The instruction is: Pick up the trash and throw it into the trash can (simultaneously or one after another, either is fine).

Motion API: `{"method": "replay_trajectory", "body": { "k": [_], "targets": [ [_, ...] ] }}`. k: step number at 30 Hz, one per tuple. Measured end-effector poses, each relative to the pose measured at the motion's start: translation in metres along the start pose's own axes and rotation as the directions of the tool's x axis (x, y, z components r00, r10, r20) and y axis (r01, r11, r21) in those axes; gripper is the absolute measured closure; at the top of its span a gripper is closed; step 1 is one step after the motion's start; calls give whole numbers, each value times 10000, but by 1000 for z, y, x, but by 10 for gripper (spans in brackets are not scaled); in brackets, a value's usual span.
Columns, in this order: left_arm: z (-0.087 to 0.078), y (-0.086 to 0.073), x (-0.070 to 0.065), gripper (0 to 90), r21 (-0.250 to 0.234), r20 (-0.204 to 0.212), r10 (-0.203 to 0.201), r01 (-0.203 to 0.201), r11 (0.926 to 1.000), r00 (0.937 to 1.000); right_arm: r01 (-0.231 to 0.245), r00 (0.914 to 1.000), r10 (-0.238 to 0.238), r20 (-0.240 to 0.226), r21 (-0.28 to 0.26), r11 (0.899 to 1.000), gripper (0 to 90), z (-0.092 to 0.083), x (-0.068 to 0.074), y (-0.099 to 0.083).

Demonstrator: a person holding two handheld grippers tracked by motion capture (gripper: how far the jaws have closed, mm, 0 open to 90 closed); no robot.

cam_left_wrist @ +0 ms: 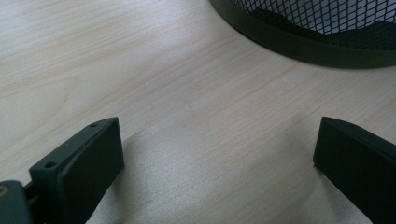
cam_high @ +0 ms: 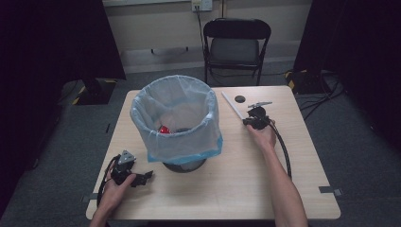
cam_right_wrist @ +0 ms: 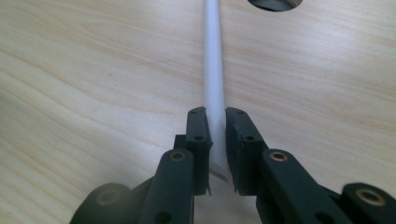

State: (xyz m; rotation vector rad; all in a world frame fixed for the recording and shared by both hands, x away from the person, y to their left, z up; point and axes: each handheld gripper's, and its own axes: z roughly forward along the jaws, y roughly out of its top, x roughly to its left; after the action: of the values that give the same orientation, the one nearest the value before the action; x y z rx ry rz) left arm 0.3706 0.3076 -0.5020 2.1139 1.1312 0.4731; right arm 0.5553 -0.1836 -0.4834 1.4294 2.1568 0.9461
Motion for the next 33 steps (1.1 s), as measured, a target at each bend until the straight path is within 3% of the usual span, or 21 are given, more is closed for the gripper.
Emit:
{"method": "replay_trajectory", "body": {
  "k": [15,23,33],
  "targets": [
    [0,0,0,10,-11,-4,-13,13,10000,10000,-393,9982,356,-478,-780,9962,805,-31,2,2],
    [0,0,0,10,-32,3,-45,45,10000,10000,-695,9945,574,-875,-1421,9874,806,-56,3,3],
    [0,0,0,10,-7,-4,-10,10,10000,10000,-597,9947,400,-947,-2155,9747,805,-90,8,9]
  ]
}}
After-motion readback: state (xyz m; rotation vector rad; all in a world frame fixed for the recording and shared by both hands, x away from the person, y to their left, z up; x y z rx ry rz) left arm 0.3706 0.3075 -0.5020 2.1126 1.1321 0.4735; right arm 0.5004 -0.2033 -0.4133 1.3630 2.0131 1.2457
